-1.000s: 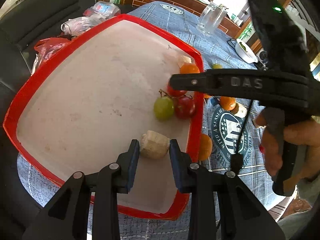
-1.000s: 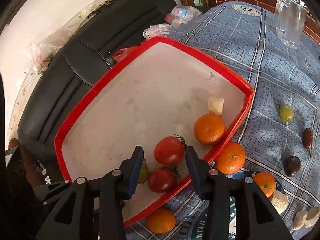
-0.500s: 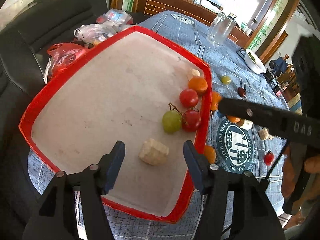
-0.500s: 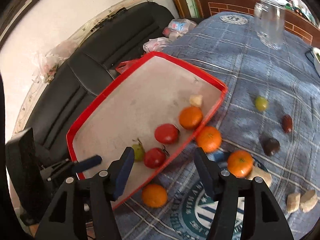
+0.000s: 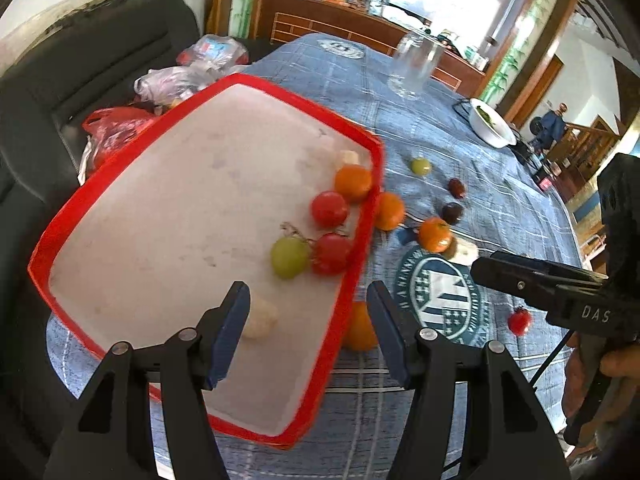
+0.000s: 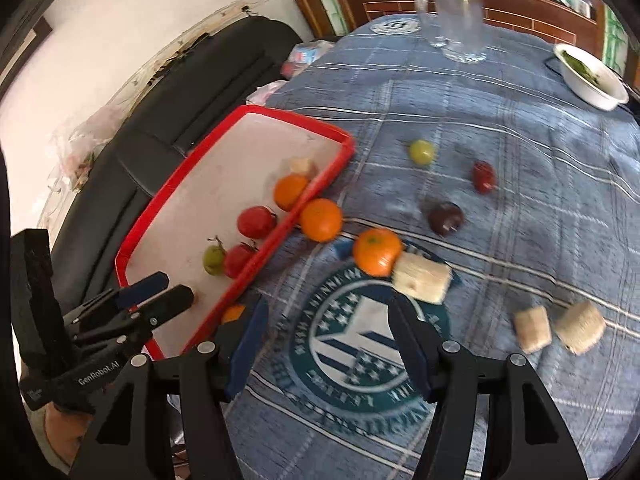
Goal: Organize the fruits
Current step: 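Withdraw both open tools from the tray back to the fruit row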
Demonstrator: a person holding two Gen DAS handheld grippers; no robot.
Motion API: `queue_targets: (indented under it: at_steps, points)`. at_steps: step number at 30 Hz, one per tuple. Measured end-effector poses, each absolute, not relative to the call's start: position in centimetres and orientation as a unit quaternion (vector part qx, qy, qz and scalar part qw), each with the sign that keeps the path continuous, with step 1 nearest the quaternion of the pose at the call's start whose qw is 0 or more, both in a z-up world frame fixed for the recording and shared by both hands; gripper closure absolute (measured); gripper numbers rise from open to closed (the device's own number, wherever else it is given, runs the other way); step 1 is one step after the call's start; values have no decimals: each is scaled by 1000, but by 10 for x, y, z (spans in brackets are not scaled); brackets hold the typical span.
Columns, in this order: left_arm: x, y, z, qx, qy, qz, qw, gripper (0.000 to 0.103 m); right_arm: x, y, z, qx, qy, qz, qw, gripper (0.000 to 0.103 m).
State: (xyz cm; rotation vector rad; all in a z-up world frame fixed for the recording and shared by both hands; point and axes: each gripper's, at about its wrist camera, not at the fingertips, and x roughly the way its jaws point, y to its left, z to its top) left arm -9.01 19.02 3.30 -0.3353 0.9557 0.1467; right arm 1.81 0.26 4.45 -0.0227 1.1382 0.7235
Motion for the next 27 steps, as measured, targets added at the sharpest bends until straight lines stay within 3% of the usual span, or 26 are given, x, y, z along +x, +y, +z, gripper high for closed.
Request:
queue_targets:
  at_steps: [27]
  points:
    - [-41,103,25,-88,495,-53,863,40,12,-118,34,53,549,234,800,39]
